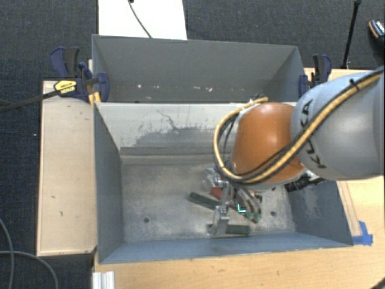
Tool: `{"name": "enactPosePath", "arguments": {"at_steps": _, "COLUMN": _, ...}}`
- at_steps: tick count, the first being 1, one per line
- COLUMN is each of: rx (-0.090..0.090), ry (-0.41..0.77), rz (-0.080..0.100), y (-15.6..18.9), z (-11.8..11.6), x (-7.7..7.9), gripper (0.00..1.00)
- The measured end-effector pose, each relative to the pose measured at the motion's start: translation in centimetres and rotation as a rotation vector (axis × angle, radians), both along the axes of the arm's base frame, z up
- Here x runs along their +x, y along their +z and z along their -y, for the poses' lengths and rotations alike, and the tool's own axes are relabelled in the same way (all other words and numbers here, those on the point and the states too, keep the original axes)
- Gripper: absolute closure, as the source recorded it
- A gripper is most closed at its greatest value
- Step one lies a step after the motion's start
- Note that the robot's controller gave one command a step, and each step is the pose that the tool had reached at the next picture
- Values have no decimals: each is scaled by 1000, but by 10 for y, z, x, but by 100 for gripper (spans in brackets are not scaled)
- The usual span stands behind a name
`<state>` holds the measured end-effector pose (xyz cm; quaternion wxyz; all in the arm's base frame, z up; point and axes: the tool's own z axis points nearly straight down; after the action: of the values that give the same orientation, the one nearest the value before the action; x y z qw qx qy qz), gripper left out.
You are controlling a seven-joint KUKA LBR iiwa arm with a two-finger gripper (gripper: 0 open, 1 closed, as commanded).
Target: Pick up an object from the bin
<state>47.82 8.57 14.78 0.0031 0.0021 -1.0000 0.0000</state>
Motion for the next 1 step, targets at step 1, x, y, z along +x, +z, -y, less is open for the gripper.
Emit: {"name": "enactPosePath", "arguments": {"at_steps": 1, "rx": 0, "ry": -7, "rz": 5, "y": -81, "z": 30, "x": 41, "gripper": 0}}
